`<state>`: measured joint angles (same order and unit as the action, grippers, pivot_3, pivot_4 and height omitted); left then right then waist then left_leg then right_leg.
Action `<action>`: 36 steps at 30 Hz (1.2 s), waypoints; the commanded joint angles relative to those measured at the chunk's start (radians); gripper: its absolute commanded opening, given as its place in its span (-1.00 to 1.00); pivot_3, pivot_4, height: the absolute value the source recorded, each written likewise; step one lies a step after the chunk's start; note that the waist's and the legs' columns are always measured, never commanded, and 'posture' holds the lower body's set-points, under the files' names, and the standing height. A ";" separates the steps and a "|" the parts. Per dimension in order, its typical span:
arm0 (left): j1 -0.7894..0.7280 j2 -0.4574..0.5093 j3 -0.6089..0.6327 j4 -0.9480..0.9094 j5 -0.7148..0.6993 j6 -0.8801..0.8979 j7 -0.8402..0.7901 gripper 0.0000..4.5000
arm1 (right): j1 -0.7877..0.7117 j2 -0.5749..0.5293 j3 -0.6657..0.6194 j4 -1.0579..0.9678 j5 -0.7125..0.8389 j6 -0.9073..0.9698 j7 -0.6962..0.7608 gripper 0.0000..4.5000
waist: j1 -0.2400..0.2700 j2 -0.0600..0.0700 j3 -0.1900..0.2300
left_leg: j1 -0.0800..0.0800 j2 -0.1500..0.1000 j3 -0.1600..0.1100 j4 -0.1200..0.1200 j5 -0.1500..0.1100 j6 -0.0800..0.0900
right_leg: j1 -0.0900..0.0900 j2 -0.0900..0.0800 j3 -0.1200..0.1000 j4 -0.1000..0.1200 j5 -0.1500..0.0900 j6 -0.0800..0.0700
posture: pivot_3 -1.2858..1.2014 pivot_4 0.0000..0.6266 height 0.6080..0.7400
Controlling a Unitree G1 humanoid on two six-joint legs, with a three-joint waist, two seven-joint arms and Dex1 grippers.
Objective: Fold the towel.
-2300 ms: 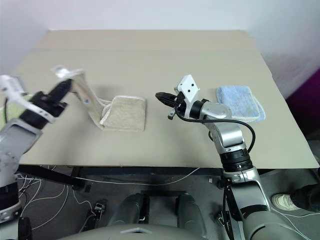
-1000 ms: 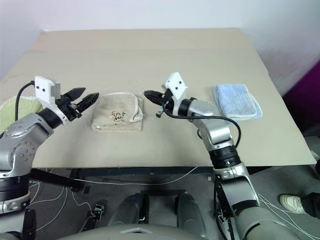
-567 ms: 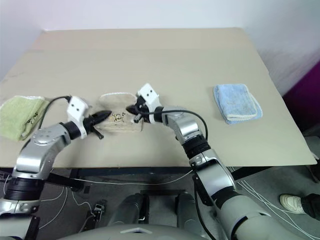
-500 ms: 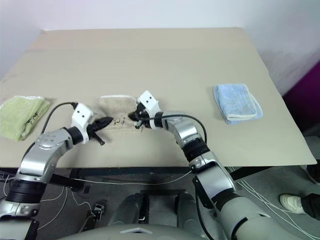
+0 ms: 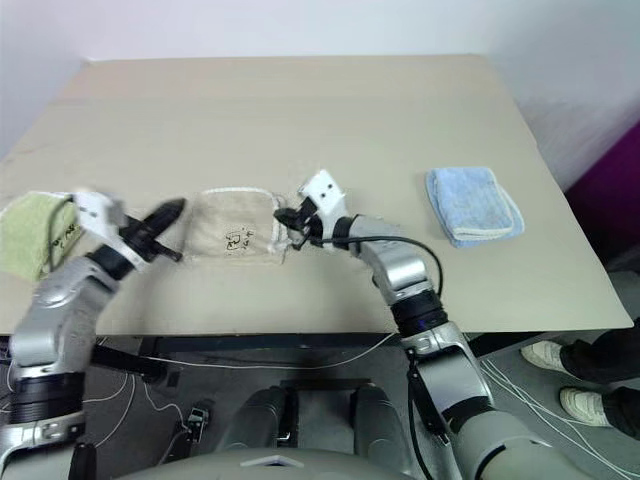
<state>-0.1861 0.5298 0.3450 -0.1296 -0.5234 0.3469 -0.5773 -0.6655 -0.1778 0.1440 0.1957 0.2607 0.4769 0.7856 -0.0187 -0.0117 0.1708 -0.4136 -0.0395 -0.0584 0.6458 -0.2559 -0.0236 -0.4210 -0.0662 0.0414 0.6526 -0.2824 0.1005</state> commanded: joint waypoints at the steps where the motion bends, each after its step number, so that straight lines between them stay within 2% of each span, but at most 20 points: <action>1: 0.047 0.051 0.023 -0.041 0.030 -0.005 -0.007 -1.00 | 0.025 -0.017 -0.056 -0.106 0.140 0.215 0.026 -0.44 | -0.001 0.000 0.000 | 0.000 0.000 0.000 0.000 0.000 0.000 | 0.000 0.000 0.000 0.000 0.000 0.000 | 0.03 -0.52 1.00; 6: 0.090 0.106 0.002 -0.010 0.102 -0.043 -0.029 -1.00 | 0.002 0.037 -0.216 -0.055 0.331 0.574 -0.082 0.34 | 0.001 0.000 0.000 | 0.000 0.000 0.000 -0.001 0.000 0.000 | 0.000 0.000 0.001 0.000 0.000 0.000 | 0.03 -0.52 1.00; 10: 0.102 0.100 -0.002 -0.020 0.115 -0.041 -0.021 -1.00 | -0.032 0.079 -0.276 0.033 0.355 0.685 -0.175 0.92 | 0.001 0.000 0.000 | 0.000 0.000 0.000 -0.001 0.000 0.000 | 0.000 -0.001 0.001 0.000 0.000 0.000 | 0.03 -0.52 1.00; 11: 0.107 0.094 -0.005 -0.030 0.113 -0.040 -0.020 -1.00 | -0.041 0.089 -0.285 0.056 0.359 0.700 -0.188 0.99 | 0.001 0.000 0.000 | 0.000 0.000 0.000 -0.001 0.000 0.000 | 0.000 -0.001 0.001 0.000 0.000 0.000 | 0.03 -0.52 1.00; 18: 0.124 0.061 -0.009 -0.046 0.101 -0.045 -0.019 -1.00 | -0.082 0.142 -0.268 0.163 0.340 0.709 -0.227 0.99 | -0.004 0.000 -0.001 | 0.000 0.000 0.000 -0.002 0.000 0.000 | 0.000 0.000 0.001 0.000 0.000 0.000 | 0.03 -0.52 1.00; 25: 0.139 0.032 -0.017 -0.060 0.109 -0.045 -0.010 -1.00 | -0.179 0.219 -0.272 0.295 0.335 0.671 -0.241 0.99 | -0.034 0.000 -0.001 | 0.001 0.002 0.001 -0.003 0.000 0.000 | -0.003 0.001 0.002 0.001 0.000 -0.001 | 0.03 -0.52 1.00; 35: 0.167 0.003 -0.034 -0.097 0.115 -0.041 0.013 -1.00 | -0.281 0.297 -0.291 0.459 0.318 0.602 -0.240 0.99 | -0.037 0.000 -0.001 | 0.000 0.002 0.002 -0.004 0.000 -0.001 | -0.003 0.001 0.002 0.001 0.000 -0.001 | 0.03 -0.52 1.00; 36: 0.170 0.003 -0.035 -0.100 0.115 -0.041 0.015 -1.00 | -0.283 0.298 -0.299 0.463 0.322 0.603 -0.243 0.82 | -0.036 0.000 -0.001 | 0.000 0.002 0.002 -0.004 0.000 -0.001 | -0.004 0.001 0.002 0.001 0.000 -0.001 | 0.03 -0.52 1.00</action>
<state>-0.0204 0.5300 0.2982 -0.1906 -0.4139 0.3214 -0.5657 -0.9201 0.1046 -0.1433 0.6504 0.5635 1.0817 0.5427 -0.0550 -0.0119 0.1700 -0.4133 -0.0377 -0.0566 0.6419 -0.2554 -0.0244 -0.4245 -0.0650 0.0430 0.6539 -0.2824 0.0999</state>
